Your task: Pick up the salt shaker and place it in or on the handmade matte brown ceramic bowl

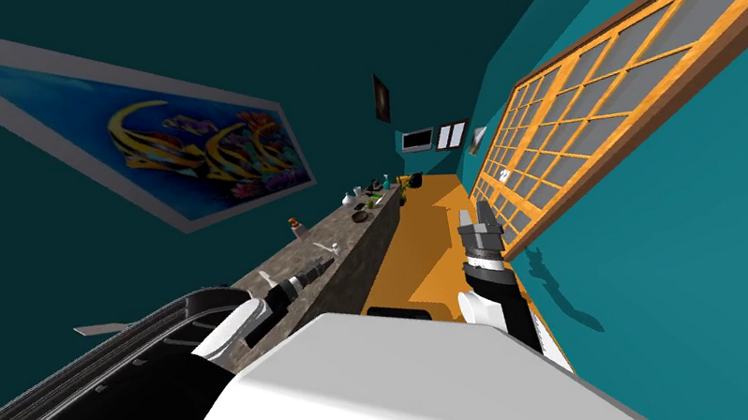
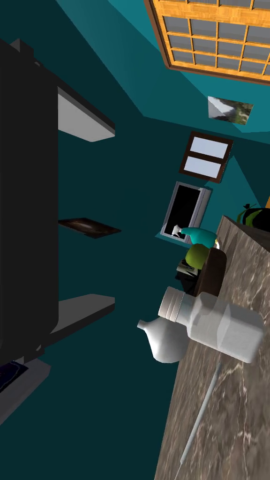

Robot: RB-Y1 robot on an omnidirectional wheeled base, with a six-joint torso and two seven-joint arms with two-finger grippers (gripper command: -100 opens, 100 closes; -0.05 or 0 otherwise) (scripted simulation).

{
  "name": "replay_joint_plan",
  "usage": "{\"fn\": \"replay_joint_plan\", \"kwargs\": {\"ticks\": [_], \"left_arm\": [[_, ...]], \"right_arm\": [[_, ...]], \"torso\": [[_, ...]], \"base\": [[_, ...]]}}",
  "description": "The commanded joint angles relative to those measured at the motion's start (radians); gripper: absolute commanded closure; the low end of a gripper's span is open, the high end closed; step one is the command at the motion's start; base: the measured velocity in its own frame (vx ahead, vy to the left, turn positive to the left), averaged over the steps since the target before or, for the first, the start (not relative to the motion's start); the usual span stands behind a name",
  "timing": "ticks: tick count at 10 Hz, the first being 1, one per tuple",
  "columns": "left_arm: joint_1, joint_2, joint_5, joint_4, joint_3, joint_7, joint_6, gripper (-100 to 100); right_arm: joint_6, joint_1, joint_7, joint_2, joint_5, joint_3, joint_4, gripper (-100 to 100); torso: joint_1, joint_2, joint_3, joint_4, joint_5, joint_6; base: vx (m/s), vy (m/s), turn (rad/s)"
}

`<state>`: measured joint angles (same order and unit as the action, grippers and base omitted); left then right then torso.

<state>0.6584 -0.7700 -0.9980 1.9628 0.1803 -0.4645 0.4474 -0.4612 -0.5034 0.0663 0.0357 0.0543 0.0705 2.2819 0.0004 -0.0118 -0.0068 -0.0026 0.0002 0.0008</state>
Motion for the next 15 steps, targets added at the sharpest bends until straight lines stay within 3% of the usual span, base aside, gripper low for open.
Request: {"fn": "replay_joint_plan", "kwargs": {"ticks": [1,8,11,12,13,14,15], "left_arm": [[0.015,-0.041,-0.050,-0.008,-0.011,-0.031,-0.005,-100],[0.054,-0.185,-0.207,-0.037,-0.069,-0.131,-0.023,-100],[0.065,-0.227,-0.252,-0.042,-0.083,-0.158,-0.027,-100],[0.064,-0.218,-0.239,-0.041,-0.076,-0.149,-0.023,-100],[0.064,-0.220,-0.241,-0.041,-0.077,-0.153,-0.024,0],[0.050,-0.211,-0.232,-0.075,-0.080,-0.150,-0.036,-100],[0.042,-0.207,-0.227,-0.092,-0.082,-0.149,-0.042,-100]], "right_arm": [[0.000,0.000,0.000,0.000,0.000,0.000,0.000,0],[0.000,0.000,0.000,0.000,0.000,0.000,0.000,0],[0.000,0.000,0.000,0.000,0.000,0.000,0.000,0],[0.000,0.000,0.000,0.000,0.000,0.000,0.000,0],[0.000,0.000,0.000,0.000,0.000,0.000,0.000,0],[0.000,0.000,0.000,0.000,0.000,0.000,0.000,0],[0.000,0.001,0.000,0.000,0.000,0.000,0.000,0]], "torso": [[0.000,0.000,0.000,0.000,0.000,0.000],[-0.001,0.003,0.002,0.001,0.000,0.000],[-0.001,0.006,0.004,0.001,0.000,0.000],[-0.001,0.007,0.004,0.001,0.000,0.000],[-0.001,0.009,0.005,0.002,0.000,0.000],[-0.001,0.011,0.006,0.002,0.000,0.000],[-0.002,0.013,0.007,0.003,0.000,0.001]], "base": [[0.168,0.023,-0.029],[0.140,0.020,-0.024],[0.079,0.001,-0.015],[0.031,-0.001,-0.005],[0.006,0.000,0.000],[-0.028,-0.018,-0.269],[-0.055,-0.022,-0.281]]}}
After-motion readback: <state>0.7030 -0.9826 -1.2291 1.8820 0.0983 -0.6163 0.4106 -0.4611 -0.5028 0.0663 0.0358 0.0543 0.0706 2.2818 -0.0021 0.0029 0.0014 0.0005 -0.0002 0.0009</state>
